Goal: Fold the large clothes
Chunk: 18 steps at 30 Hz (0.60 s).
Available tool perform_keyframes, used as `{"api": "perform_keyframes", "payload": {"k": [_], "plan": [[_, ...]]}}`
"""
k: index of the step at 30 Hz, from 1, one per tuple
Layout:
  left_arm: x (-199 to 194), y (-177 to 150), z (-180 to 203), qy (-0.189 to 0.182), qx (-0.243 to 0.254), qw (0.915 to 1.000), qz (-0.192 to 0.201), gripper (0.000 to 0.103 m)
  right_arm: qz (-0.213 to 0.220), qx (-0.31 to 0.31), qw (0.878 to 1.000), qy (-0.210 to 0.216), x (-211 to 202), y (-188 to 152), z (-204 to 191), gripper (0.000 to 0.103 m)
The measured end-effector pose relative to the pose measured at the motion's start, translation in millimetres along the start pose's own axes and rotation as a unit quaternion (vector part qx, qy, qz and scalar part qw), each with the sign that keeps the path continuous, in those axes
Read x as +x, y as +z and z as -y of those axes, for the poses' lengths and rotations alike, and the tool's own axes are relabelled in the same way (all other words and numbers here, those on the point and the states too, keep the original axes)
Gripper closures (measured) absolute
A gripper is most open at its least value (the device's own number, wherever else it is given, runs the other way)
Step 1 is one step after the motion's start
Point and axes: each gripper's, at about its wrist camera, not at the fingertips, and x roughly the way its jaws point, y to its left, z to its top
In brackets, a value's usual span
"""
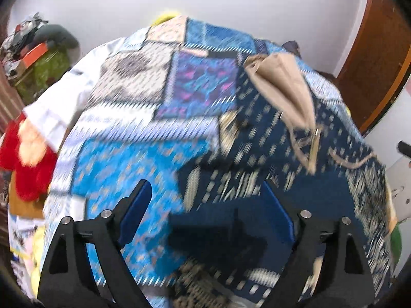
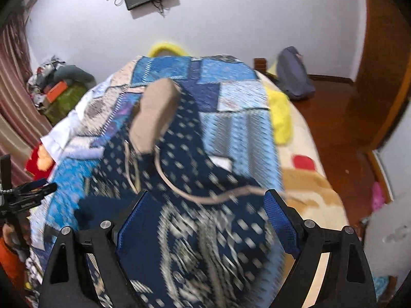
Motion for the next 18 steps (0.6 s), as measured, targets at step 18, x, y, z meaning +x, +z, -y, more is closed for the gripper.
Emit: {"api": "perform_keyframes", "payload": {"k": [18], "plan": [[157,96,28,-0.049,-0.066,0.9951,-0.055,0.017,-0.113,0.079,0.988,0.068,207,91,-14,0.016]]}}
